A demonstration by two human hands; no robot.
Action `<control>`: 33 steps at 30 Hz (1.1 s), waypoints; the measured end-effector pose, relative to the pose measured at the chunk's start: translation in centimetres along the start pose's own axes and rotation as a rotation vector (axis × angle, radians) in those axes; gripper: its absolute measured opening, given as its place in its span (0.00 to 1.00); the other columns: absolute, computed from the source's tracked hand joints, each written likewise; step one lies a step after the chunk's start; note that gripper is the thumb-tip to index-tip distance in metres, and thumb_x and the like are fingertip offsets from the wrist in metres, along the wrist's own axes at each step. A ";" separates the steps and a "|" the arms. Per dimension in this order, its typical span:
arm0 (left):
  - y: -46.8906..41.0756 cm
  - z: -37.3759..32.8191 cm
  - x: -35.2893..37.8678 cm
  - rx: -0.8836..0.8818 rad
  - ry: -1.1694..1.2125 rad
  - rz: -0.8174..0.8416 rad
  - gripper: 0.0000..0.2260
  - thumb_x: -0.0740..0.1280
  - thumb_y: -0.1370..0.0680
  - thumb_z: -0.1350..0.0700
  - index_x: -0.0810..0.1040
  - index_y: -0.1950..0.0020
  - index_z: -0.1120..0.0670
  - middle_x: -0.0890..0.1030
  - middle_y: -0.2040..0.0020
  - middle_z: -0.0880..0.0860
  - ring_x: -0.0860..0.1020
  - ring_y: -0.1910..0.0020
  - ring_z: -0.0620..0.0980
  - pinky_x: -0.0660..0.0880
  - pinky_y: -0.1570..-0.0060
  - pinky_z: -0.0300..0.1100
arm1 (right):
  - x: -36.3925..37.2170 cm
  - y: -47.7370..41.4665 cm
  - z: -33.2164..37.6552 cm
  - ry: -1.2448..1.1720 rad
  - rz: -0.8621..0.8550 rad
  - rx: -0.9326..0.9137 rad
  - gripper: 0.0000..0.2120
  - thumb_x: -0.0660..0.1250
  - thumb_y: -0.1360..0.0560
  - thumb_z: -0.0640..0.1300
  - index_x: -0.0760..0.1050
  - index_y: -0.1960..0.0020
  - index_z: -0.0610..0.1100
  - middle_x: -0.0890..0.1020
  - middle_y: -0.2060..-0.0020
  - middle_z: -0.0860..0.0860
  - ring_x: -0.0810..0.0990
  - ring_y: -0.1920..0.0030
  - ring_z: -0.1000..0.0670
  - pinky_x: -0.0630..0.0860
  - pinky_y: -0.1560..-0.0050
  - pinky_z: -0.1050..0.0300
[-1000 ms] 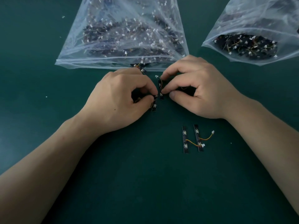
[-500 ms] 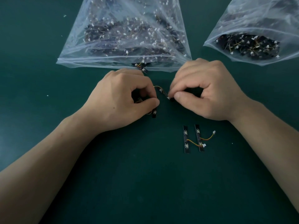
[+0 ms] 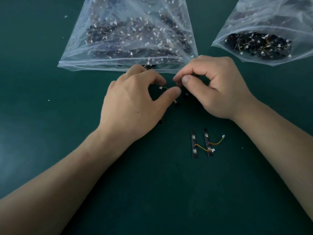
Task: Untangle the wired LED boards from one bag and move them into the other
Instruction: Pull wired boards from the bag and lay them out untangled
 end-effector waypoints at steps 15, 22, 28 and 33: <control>0.4 -0.4 0.1 0.278 0.127 0.357 0.02 0.74 0.23 0.47 0.86 0.52 0.41 0.80 0.51 0.41 0.80 0.51 0.45 0.74 0.44 0.55 | 0.0 0.2 -0.1 -0.018 -0.008 0.024 0.09 0.66 0.19 0.39 0.85 0.46 0.44 0.86 0.57 0.53 0.84 0.53 0.55 0.79 0.50 0.55; 1.2 -1.1 0.5 0.404 0.097 0.471 0.02 0.73 0.24 0.42 0.85 0.53 0.36 0.78 0.51 0.39 0.78 0.48 0.44 0.65 0.42 0.47 | 0.1 0.1 0.0 -0.012 0.008 0.026 0.09 0.66 0.18 0.40 0.85 0.46 0.44 0.86 0.57 0.54 0.84 0.53 0.56 0.78 0.50 0.59; 1.4 -1.4 0.4 0.429 0.111 0.495 0.02 0.74 0.25 0.42 0.85 0.54 0.36 0.78 0.52 0.40 0.77 0.51 0.45 0.65 0.43 0.48 | 0.1 0.1 0.0 -0.009 0.013 0.030 0.09 0.66 0.18 0.39 0.85 0.46 0.44 0.86 0.57 0.54 0.84 0.53 0.56 0.78 0.50 0.57; 1.5 -1.6 0.5 0.438 0.136 0.481 0.02 0.74 0.25 0.43 0.86 0.55 0.38 0.80 0.54 0.39 0.79 0.51 0.45 0.64 0.44 0.43 | 0.1 0.1 -0.1 -0.008 0.017 0.032 0.09 0.66 0.18 0.39 0.85 0.46 0.44 0.86 0.57 0.54 0.84 0.53 0.55 0.78 0.49 0.57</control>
Point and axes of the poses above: each hand's wrist, its own y-axis away from the middle knuckle, its own x-axis out of the palm, z = x × y, the point moved 6 cm from there along -y, towards the middle knuckle
